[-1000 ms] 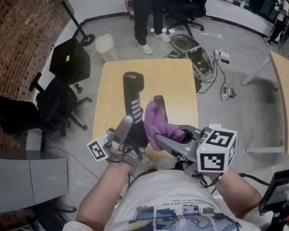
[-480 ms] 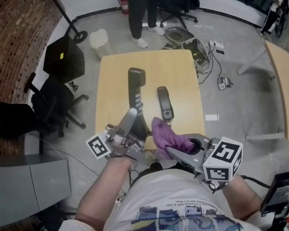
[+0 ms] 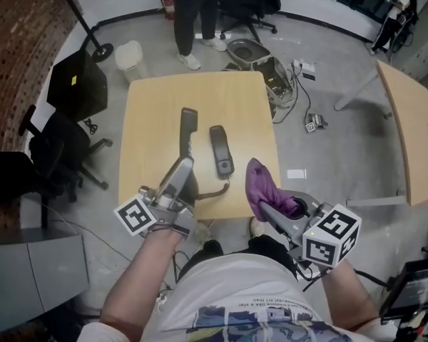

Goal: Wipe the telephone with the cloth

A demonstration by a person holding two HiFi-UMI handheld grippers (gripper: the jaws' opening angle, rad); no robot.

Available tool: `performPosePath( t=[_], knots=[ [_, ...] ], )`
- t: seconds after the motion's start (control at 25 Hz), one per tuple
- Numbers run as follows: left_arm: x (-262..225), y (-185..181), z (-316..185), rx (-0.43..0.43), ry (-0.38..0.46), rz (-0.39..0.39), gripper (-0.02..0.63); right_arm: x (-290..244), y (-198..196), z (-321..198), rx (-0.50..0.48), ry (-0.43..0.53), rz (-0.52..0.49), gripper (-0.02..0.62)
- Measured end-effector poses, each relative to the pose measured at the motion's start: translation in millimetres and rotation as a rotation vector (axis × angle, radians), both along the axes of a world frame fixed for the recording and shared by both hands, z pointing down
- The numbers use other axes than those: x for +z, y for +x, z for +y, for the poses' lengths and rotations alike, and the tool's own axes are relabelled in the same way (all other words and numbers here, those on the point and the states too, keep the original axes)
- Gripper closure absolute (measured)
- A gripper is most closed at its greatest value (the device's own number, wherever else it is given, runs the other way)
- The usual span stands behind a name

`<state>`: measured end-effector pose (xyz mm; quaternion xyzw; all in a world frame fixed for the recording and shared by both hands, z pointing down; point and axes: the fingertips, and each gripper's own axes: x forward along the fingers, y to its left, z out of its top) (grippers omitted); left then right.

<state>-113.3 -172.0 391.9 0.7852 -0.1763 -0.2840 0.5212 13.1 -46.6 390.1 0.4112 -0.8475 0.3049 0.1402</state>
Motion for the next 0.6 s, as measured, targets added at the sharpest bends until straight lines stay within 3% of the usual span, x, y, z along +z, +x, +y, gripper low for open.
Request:
performPosePath(
  t=[0.24,0.36,0.6],
  knots=[
    [33,26,6,-0.132,-0.095,-0.194,0.356,5,45,0,-0.067,0.013,-0.02,0.511],
    [61,29,4,-0.192,-0.11,-0.405,0.356,9,64,2,-0.099,0.025,-0.002,0.511],
    [109,37,-7,-0.272,-0.121,-0.755,0.356,24,93,6,-0.165,0.016,0.001,0.511]
  ],
)
